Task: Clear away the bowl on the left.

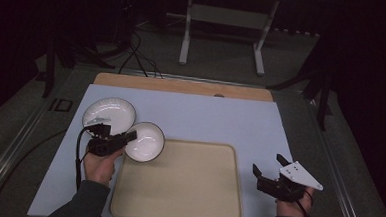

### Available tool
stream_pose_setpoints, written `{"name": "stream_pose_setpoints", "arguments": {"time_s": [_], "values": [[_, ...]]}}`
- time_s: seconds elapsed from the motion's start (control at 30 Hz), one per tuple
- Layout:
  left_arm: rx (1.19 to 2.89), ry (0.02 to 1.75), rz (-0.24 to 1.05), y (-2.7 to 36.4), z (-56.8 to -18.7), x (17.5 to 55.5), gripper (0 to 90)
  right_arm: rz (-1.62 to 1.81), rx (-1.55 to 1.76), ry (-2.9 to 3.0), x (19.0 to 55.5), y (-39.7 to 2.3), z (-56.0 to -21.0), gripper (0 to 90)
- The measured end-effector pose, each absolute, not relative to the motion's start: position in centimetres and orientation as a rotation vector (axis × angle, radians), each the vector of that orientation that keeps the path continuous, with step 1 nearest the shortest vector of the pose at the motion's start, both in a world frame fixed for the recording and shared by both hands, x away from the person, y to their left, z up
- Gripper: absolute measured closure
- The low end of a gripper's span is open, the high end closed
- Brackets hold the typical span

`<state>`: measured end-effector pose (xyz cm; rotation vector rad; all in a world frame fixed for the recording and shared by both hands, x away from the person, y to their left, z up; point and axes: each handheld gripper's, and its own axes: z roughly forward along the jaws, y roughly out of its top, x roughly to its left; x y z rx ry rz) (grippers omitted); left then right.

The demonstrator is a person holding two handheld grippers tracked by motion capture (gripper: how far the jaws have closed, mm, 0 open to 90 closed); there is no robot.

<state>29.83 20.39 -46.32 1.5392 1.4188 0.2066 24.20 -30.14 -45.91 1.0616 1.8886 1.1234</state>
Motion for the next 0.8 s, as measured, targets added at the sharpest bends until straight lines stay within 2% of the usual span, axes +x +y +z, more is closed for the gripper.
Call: {"name": "stream_pose_setpoints", "arguments": {"time_s": [0.8], "values": [[1.622,1.352,0.180,18.4,-46.4,29.1,79.2,1.124,1.066,1.889,24.2,-30.2,-45.9,13.8]]}}
